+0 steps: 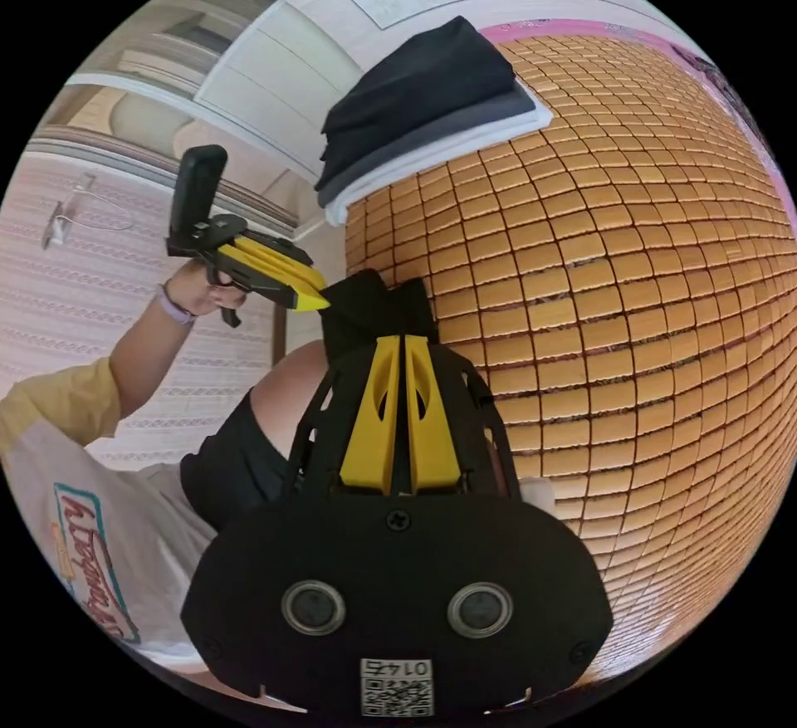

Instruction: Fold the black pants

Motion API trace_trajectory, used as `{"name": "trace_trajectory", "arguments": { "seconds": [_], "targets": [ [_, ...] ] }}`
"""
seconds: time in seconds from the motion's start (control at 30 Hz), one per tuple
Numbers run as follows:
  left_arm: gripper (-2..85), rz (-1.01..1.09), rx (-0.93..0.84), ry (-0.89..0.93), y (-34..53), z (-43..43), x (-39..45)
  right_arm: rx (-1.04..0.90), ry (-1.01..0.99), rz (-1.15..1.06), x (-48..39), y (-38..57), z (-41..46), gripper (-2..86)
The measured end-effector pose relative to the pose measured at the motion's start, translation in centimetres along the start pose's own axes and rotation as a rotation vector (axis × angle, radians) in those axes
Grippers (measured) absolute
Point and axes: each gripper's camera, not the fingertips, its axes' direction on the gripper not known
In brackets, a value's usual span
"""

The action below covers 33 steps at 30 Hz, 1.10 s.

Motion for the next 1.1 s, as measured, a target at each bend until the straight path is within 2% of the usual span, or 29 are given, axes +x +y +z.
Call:
{"name": "trace_trajectory", "arguments": {
  "seconds": [0.2, 0.27, 0.4, 0.47, 0.53, 0.6, 0.67, 0.73, 0.8, 0.87, 0.9, 0.97, 1.07, 1.1],
  "targets": [
    [-1.0, 0.017, -0.102, -0.186, -1.2, 3.5, 2.2, -0.053, 0.19, -0.017, -2.2, -2.6, 1.3, -0.4],
    [-1.0, 0.06, -0.098, -0.32, -2.0, 4.4, 3.9, -0.022, 0.219, -0.014, -2.6, -2.8, 0.8, -0.5],
    [-0.9, 0.117, -0.084, -0.512, -4.0, 5.5, 5.7, 0.175, 0.216, 0.11, -2.4, -1.3, -4.6, -0.9],
    [-0.5, 0.05, -0.002, -0.613, -4.7, 4.9, 5.8, 0.274, 0.226, 0.133, -2.6, 1.4, -7.9, -0.9],
    [0.2, -0.02, 0.091, -0.583, -4.7, 3.7, 5.7, 0.357, 0.309, 0.176, -2.7, 7.1, -11.7, -0.9],
    [3.1, -0.033, 0.2, -0.568, -3.9, 2.1, 6.6, 0.356, 0.399, 0.253, -2.6, 12.3, -13.1, -0.8],
    [5.2, 0.073, 0.332, -0.63, -1.9, 0.5, 10.0, 0.312, 0.487, 0.347, -2.4, 17.7, -13.1, -0.7],
    [4.8, 0.17, 0.348, -0.659, -0.2, 0.5, 13.1, 0.208, 0.522, 0.481, -2.4, 23.9, -11.1, -0.4],
    [2.3, 0.307, 0.312, -0.631, 1.5, 1.9, 16.8, 0.142, 0.45, 0.531, -2.8, 26.5, -9.0, -0.4],
    [-0.2, 0.478, 0.224, -0.511, 3.5, 5.8, 21.7, 0.116, 0.401, 0.509, -3.9, 27.0, -7.1, -0.4],
    [-0.4, 0.514, 0.186, -0.469, 3.9, 7.2, 23.0, 0.084, 0.412, 0.477, -4.5, 26.4, -6.0, -0.3],
    [-0.8, 0.609, -0.003, -0.281, 5.0, 13.7, 27.7, 0.046, 0.447, 0.441, -5.0, 24.7, -5.1, -0.3],
    [-0.9, 0.679, -0.144, -0.206, 6.2, 21.3, 32.8, -0.018, 0.489, 0.449, -4.2, 22.2, -4.5, -0.3],
    [-0.9, 0.69, -0.161, -0.214, 6.4, 22.5, 33.6, -0.103, 0.494, 0.447, -3.7, 21.5, -3.7, -0.3]
  ]
}}
